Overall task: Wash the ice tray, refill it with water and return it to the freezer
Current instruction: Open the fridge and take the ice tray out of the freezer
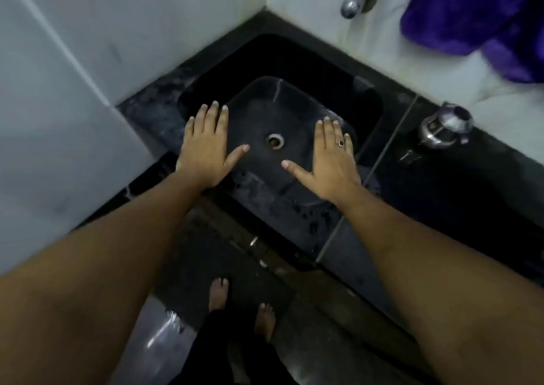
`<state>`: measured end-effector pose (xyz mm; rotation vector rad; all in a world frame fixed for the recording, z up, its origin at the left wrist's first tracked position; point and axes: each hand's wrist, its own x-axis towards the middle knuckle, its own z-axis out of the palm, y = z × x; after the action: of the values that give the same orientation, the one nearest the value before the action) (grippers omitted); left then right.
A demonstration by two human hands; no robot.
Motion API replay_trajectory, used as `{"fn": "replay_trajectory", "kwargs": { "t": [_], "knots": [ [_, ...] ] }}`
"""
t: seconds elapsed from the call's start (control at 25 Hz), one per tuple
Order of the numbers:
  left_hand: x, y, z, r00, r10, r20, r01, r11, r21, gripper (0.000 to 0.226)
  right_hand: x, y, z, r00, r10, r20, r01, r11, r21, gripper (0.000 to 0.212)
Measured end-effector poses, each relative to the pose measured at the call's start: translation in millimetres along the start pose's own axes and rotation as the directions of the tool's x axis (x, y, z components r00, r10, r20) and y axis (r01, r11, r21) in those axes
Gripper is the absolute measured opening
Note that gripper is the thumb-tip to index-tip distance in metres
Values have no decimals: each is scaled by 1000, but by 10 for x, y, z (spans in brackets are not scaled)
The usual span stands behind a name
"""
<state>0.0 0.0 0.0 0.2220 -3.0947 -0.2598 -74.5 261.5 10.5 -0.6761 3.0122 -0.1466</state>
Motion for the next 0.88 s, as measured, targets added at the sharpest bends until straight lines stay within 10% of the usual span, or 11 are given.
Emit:
{"fn": "replay_trajectory", "kwargs": {
  "t": [0.44, 0.88],
  "knots": [
    [-2380, -734, 201, 813, -583, 1, 582, 811, -60, 88, -549, -1494, 471, 853, -503, 138, 513, 858, -44, 118],
    [-5694, -444, 413, 400, -916, 10, 909, 396, -134, 90, -2738, -3006, 939, 433, -848, 304, 892, 452, -10, 117]
  ]
}}
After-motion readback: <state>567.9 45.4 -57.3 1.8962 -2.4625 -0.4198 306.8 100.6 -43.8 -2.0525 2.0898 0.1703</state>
